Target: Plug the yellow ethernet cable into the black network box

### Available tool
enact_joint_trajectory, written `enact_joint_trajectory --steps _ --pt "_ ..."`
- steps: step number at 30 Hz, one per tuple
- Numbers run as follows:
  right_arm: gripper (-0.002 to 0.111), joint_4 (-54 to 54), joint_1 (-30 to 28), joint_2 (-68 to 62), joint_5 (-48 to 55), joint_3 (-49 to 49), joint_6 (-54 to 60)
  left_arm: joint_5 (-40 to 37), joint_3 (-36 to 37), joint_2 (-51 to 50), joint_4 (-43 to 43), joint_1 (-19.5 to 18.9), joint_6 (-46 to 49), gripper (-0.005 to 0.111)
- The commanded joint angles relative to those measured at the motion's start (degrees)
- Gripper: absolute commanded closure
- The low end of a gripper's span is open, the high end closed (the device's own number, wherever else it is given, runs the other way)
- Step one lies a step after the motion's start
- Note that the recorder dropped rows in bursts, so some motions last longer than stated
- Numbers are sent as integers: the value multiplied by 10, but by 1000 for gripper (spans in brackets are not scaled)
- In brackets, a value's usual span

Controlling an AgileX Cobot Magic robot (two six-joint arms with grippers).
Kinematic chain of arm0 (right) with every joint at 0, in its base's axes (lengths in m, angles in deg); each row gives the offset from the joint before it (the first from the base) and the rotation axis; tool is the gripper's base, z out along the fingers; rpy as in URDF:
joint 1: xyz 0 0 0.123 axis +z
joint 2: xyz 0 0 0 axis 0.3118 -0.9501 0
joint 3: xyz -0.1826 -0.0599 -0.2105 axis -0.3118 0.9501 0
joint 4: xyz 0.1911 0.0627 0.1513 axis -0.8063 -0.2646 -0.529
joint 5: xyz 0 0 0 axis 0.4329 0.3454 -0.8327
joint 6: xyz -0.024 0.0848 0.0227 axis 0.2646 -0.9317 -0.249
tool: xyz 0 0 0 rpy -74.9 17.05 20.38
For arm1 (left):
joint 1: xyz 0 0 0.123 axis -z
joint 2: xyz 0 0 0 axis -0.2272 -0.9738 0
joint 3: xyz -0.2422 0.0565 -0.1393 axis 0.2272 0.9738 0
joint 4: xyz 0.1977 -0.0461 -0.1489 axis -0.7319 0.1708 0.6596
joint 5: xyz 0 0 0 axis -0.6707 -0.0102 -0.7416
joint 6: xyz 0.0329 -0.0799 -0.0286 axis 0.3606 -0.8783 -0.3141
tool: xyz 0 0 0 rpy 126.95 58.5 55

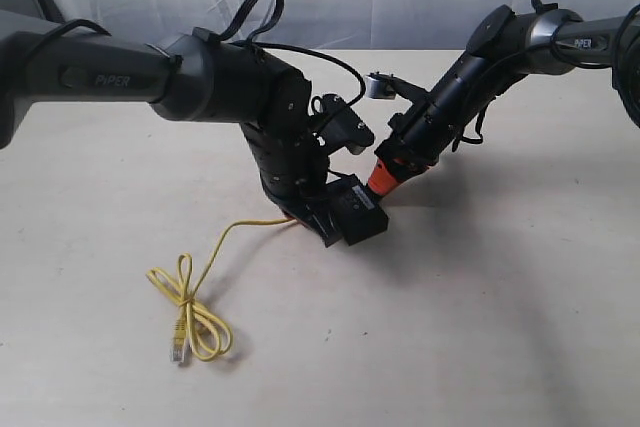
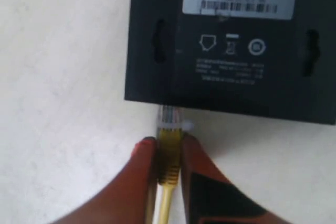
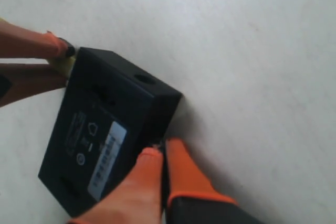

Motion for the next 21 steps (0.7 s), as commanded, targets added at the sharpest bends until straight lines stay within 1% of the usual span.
enact_joint_trajectory --steps 1,13,21 --pt "109 2 3 -14 -43 4 2 19 -3 8 -1 1 -5 107" --pt "109 0 3 -14 -43 4 2 7 -3 8 36 1 0 107" --pt "109 -1 3 -14 -43 4 -8 2 -5 8 34 1 0 107"
